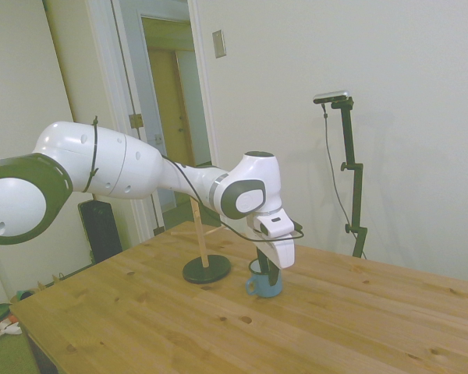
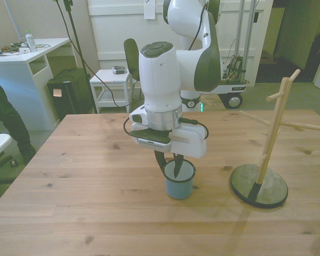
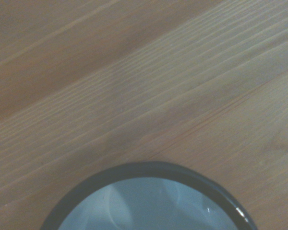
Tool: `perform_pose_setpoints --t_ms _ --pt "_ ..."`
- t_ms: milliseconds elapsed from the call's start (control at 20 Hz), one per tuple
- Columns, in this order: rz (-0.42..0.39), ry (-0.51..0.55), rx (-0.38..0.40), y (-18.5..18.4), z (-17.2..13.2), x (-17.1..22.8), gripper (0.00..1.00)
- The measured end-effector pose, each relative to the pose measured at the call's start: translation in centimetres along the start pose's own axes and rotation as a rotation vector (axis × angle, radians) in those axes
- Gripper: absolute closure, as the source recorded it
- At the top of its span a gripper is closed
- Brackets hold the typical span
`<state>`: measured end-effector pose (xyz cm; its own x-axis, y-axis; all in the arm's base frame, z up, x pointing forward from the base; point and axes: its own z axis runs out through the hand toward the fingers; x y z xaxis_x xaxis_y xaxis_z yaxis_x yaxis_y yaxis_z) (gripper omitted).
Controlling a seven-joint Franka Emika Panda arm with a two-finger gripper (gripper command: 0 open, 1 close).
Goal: Hang the mug
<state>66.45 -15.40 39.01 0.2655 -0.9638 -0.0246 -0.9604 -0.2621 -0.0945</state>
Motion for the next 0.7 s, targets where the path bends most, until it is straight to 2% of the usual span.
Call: perform_pose_setpoints --t_ms 300,700 --pt "-0.002 0.003 -0.004 0.2 0.4 0.0 1.00" --pt "-0.009 0.005 0.006 1.0 -1.0 -0.4 1.00"
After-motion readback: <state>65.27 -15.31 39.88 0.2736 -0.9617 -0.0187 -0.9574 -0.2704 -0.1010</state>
